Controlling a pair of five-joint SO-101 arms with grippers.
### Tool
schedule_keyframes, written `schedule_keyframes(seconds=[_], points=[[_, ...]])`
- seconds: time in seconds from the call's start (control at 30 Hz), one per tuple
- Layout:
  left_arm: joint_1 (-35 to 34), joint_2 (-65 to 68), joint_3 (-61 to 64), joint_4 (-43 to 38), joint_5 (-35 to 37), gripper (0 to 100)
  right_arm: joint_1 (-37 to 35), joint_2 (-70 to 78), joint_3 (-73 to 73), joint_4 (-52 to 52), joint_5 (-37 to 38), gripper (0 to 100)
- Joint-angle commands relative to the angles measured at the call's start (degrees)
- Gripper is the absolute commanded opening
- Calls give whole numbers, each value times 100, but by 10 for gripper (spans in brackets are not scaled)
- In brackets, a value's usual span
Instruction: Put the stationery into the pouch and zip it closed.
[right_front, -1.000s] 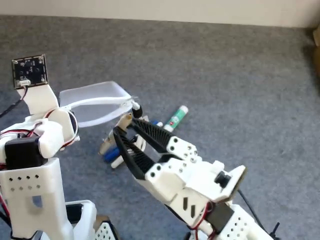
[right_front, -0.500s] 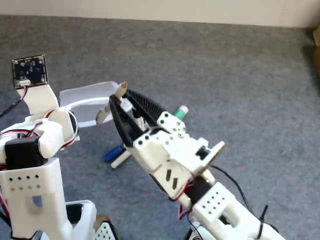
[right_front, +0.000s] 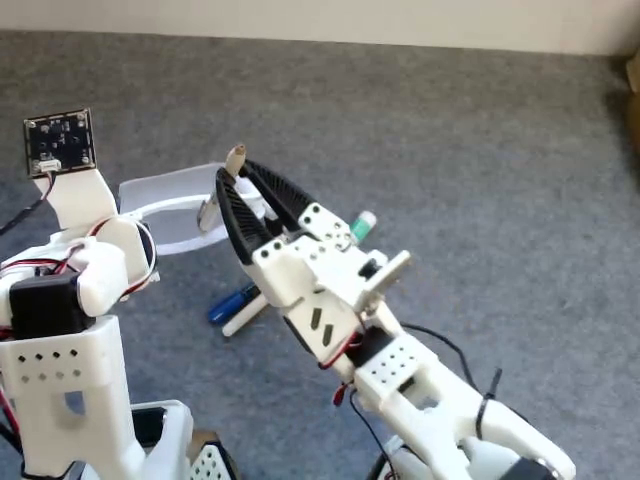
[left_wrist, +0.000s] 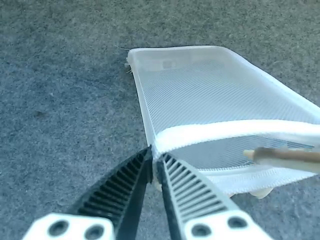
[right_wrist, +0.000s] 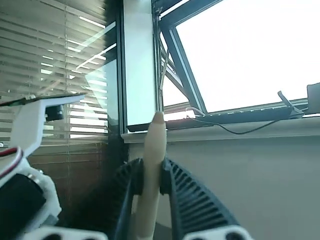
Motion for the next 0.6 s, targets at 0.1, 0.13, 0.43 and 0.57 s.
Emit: schedule_keyframes(seconds=[0.1, 0.13, 0.43, 0.57], points=[[4, -4, -13, -141, 62, 7, 57, 127, -338, -145, 70, 8], [-4, -4, -13, -141, 53, 7, 48, 127, -338, -136, 70, 8], [-13, -4, -4, -149, 53, 7, -462, 180, -57, -127, 1793, 12], [-13, -4, 154, -255, 53, 7, -822, 180, 215, -127, 2418, 12]])
